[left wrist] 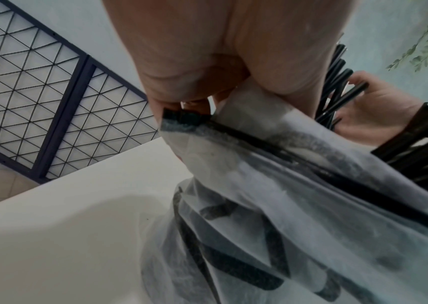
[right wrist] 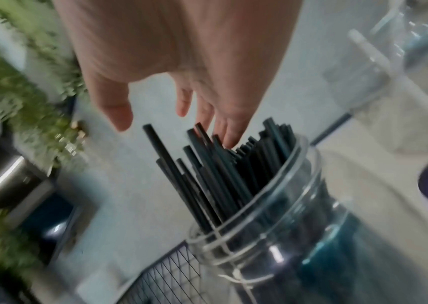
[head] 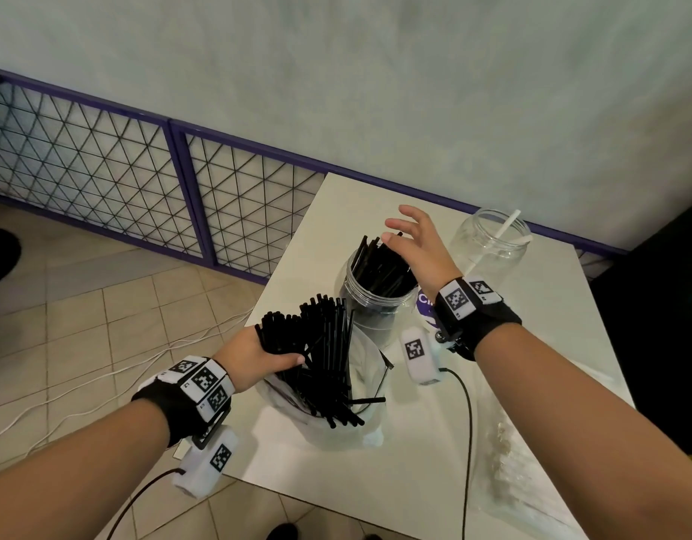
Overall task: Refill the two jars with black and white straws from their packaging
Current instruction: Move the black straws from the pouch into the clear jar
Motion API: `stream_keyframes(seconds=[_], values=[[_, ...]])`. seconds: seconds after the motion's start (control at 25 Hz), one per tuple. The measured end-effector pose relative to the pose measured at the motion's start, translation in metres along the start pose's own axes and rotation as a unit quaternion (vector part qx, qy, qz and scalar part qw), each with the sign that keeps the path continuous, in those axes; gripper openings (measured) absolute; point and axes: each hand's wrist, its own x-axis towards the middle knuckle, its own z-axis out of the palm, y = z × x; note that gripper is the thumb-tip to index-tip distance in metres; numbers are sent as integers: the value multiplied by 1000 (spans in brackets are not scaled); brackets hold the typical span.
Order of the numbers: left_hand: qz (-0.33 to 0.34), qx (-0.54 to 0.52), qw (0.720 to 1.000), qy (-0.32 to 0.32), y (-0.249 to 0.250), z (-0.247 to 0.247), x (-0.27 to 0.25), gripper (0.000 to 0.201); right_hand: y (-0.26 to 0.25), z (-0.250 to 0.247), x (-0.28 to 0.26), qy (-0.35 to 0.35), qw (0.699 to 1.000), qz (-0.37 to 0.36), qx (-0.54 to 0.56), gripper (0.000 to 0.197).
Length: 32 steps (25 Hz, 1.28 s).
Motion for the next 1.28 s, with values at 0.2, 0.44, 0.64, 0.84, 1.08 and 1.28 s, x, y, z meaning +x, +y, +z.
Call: stream_keyframes(seconds=[0.2, 0.44, 0.64, 0.84, 1.08, 1.28], values=[[14, 3, 1000, -3, 2, 0, 0, 21, 7, 1, -14, -121, 912, -85, -384, 49], [16, 18, 1000, -8, 1, 0, 0, 22, 28, 5, -12, -84, 838, -194, -502, 69], [17, 36, 999, -11, 0, -1, 2, 23, 31, 10, 8, -105, 768, -173, -608, 68], [17, 21, 1000, -12, -3, -1, 5, 22, 30, 11, 28, -87, 822, -137, -546, 70], [24, 5, 1000, -17, -4, -2, 7, 24, 34, 13, 37, -82, 833, -196, -511, 36], [31, -2, 999, -24, -3, -5, 6, 28, 35, 13, 42, 24, 895, -208, -394, 21]])
